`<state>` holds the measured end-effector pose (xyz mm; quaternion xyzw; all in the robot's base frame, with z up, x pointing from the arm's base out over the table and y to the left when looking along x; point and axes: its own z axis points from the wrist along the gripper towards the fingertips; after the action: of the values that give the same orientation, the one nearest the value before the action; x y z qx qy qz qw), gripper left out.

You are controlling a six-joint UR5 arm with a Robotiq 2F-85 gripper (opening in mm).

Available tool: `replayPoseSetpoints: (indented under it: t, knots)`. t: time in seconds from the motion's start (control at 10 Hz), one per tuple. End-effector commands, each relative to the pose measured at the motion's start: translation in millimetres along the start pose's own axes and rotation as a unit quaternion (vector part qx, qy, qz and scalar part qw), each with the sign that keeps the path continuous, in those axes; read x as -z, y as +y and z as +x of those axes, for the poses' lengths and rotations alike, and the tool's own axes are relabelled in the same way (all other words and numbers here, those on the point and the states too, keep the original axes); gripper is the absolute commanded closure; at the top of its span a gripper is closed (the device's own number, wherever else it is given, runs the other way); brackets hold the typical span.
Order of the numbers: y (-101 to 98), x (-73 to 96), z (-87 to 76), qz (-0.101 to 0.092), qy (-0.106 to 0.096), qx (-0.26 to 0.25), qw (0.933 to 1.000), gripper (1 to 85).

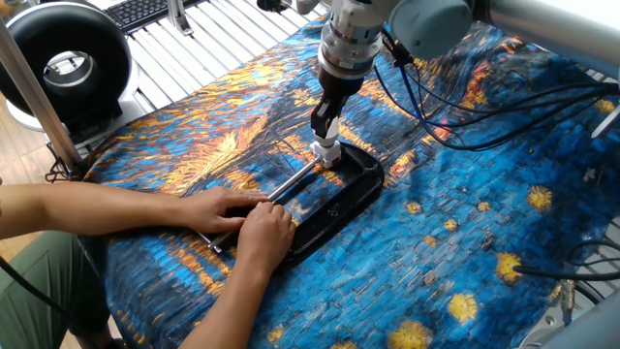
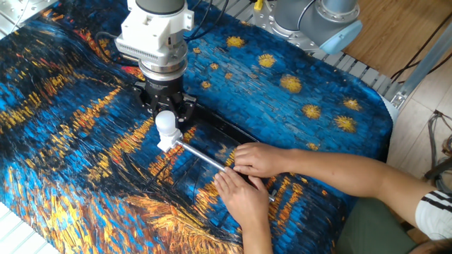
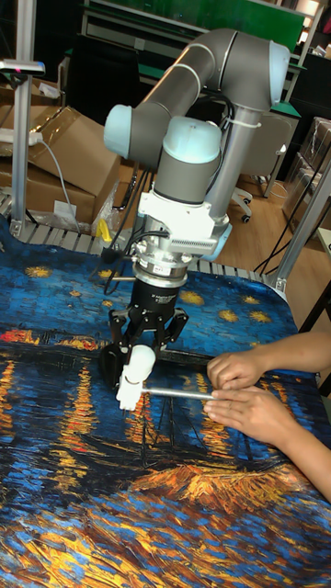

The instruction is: Take out the light bulb by rotating it

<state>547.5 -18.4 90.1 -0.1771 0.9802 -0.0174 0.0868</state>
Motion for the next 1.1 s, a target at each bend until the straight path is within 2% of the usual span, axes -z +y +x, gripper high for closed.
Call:
replayPoseSetpoints:
  t: [0.0,0.7,1.0]
  knots:
    - [0.1,-0.8,-1.1,-0.005,-0.005,-0.002,1.0000,84.7]
    - [4.0,-1.5,-5.7,-0.017,-0.027,0.073,0.9968,84.7]
    - [5.0,-0.7,-5.9,-0.021,-0.033,0.149,0.9880,84.7]
